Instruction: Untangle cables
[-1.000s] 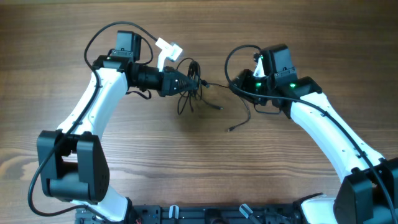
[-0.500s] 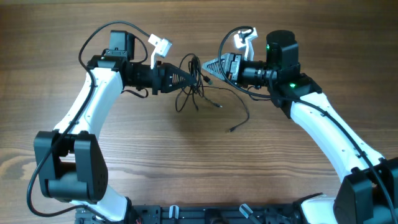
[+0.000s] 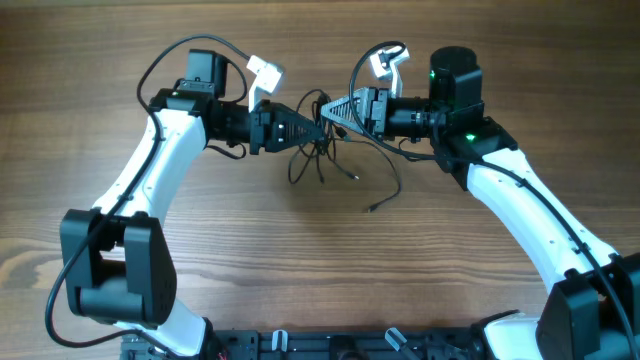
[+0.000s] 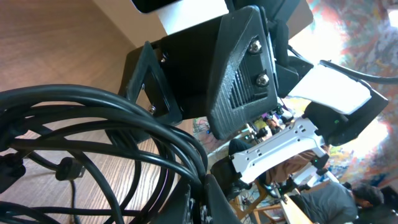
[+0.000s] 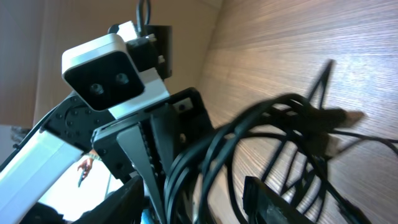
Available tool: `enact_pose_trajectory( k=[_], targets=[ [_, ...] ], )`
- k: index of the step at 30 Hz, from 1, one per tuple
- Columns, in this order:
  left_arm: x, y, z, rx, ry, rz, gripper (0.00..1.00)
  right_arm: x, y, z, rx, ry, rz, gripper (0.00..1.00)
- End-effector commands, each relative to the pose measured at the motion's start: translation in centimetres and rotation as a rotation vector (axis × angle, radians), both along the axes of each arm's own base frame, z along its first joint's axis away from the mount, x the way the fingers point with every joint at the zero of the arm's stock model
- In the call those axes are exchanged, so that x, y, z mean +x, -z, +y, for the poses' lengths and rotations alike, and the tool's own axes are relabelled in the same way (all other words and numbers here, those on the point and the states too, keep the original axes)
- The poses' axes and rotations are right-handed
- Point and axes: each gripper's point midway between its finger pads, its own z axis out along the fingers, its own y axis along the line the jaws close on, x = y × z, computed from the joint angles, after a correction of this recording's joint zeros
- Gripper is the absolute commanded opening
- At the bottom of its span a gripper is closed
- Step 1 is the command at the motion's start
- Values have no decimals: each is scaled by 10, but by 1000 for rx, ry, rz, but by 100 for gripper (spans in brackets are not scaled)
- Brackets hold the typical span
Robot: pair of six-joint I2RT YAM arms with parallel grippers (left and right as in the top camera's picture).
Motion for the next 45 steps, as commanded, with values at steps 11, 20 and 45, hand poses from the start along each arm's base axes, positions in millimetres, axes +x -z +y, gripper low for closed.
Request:
enact_pose_trajectory(
  k=[11,20,45],
  targets=[
    [-2,-9,-1,-21,10,-45,4,-3,-5,3,21,-47,-25,27],
    [10,22,2,162,-55,-64,31,2,5,-1,-21,-9,-14,4],
    [49,80,46,529,-375,300,30,-1,12,-2,-42,-8,7,4]
  ],
)
